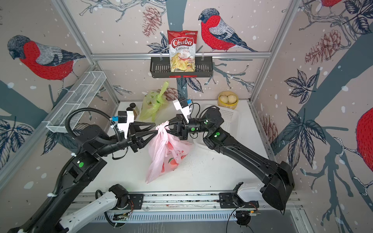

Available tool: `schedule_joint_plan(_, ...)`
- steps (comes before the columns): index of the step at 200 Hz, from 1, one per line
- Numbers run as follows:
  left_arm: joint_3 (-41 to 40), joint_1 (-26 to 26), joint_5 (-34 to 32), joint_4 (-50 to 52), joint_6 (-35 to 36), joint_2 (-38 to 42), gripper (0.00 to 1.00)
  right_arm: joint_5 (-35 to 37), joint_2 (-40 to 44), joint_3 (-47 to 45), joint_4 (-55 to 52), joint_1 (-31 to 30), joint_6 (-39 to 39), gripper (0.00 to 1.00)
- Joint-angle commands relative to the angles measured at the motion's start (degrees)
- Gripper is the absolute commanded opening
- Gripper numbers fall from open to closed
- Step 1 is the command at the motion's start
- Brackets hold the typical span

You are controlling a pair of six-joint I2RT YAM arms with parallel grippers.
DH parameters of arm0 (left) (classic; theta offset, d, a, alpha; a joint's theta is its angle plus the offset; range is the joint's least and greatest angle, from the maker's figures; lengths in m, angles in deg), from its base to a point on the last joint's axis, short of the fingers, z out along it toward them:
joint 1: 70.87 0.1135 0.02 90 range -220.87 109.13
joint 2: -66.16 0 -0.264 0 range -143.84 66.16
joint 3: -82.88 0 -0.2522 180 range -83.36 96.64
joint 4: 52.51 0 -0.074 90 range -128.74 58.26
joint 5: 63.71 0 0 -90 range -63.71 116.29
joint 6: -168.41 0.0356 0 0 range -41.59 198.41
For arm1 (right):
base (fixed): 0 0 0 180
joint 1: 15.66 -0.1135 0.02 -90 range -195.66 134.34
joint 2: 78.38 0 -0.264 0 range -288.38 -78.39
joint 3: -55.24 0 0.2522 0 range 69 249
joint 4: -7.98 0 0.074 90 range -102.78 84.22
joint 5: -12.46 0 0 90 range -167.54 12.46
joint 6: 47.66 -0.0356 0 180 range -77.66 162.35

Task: Place the peach into a plastic bag & tie a knot
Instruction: Tie the plastic bag at the center of the board.

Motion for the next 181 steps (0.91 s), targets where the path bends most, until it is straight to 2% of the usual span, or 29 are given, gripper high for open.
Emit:
schedule_joint_plan(1, -0.6, 0.2, 5.0, -4.1, -0.9, -0.1, 0.43, -0.4, 0.3, 0.4, 0.6, -0.2, 1.0, 0.0)
schedule_joint_plan(16, -1.0, 0.1, 7.5, -4.3, -1.1, -0.5, 0.42, -0.5, 0.0, 0.5, 0.5, -0.3, 1.0, 0.0)
schedule_joint_plan(38, -1.7, 0.2, 9.4, -4.6, -1.2, -1.3, 0.36, -0.4, -0.2, 0.5, 0.5, -0.4, 1.1, 0.0)
schedule_joint_plan(51, -1.8, 0.2, 9.5, -4.8, -1.0, -1.5, 0.31, -0.5, -0.3, 0.7, 0.4, -0.5, 1.2, 0.0)
schedule_joint_plan(123, -1.0, 0.2, 7.5, -3.9, 0.5, -1.3, 0.24, -0.5, -0.4, 1.0, -3.0, -1.2, 3.5, 0.0)
schedule_joint_plan(135, -1.0, 0.1, 7.7, -3.1, 0.8, -1.3, 0.19, -0.5, -0.4, 1.1, -3.5, -1.3, 3.9, 0.0)
schedule_joint_plan(162, -1.4, 0.2, 7.7, -2.4, 1.6, -0.8, 0.01, -0.6, -0.3, 1.3, -3.9, -1.4, 4.1, 0.0)
schedule_joint_plan(181, -1.6, 0.2, 8.1, -2.3, 2.3, -0.4, 0.0, -0.7, -0.3, 1.6, -4.1, -1.4, 4.0, 0.0)
